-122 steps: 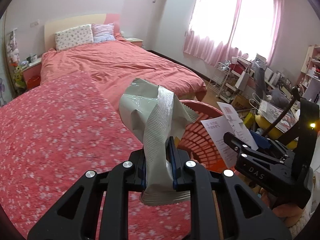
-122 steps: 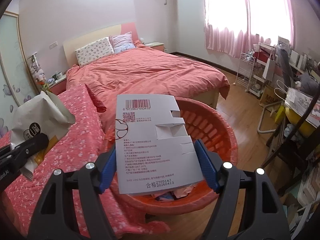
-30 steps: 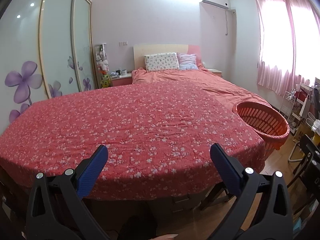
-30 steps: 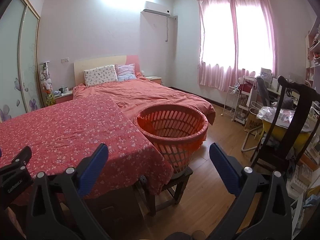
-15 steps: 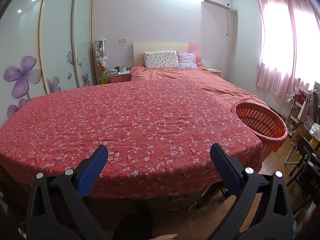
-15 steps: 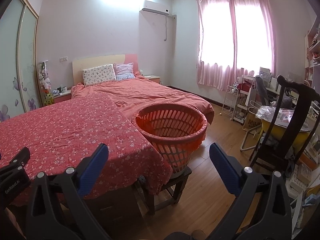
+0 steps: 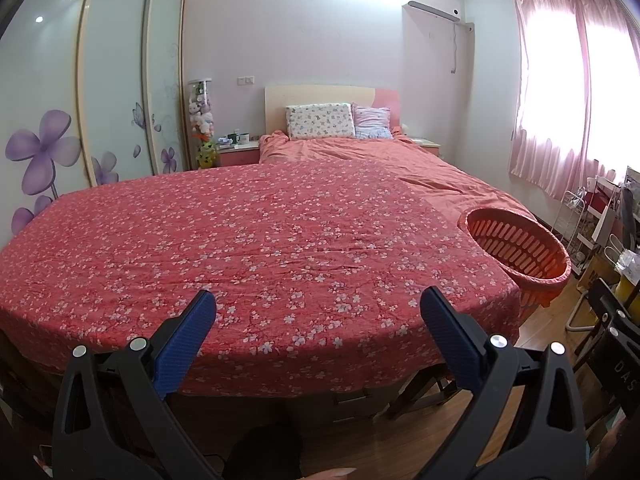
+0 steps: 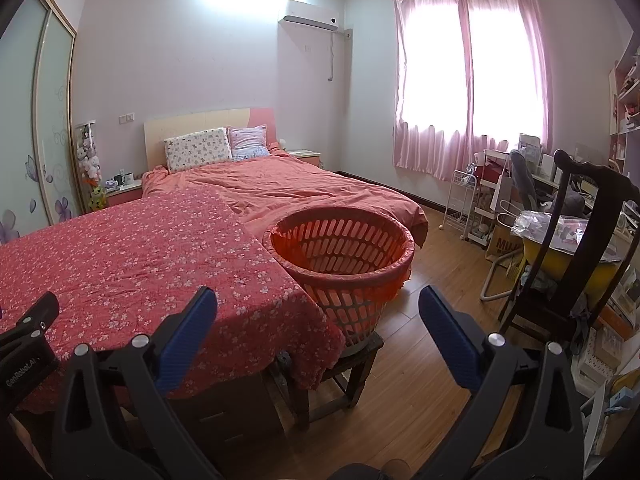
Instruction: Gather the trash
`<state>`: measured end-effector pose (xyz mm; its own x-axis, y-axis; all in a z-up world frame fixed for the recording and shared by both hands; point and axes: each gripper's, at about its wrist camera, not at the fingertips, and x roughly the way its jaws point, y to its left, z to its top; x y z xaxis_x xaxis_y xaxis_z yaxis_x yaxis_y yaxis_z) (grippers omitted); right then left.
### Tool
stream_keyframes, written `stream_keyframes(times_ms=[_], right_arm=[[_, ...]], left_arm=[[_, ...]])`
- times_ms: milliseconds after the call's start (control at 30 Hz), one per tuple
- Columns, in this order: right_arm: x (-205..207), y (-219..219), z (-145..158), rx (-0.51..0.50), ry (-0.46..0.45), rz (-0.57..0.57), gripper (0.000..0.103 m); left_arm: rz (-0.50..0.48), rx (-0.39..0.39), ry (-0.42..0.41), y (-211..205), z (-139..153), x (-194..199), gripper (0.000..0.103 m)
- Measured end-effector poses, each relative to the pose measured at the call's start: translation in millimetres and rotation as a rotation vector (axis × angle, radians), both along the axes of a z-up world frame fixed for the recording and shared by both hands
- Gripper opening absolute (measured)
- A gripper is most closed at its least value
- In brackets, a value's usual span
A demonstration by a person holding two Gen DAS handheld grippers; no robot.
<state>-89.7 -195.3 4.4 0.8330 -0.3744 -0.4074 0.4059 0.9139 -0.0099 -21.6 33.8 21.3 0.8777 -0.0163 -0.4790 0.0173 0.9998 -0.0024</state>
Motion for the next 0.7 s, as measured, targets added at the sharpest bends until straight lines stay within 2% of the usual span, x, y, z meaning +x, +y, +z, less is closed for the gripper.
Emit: stream_keyframes(times_ms=[700], right_arm=[[-0.4, 0.4, -0.2, -0.001, 0.001, 0.0, 0.098]], left_arm=[[-0.006, -0.006, -0.002, -3.4, 1.3, 0.1, 0.101]])
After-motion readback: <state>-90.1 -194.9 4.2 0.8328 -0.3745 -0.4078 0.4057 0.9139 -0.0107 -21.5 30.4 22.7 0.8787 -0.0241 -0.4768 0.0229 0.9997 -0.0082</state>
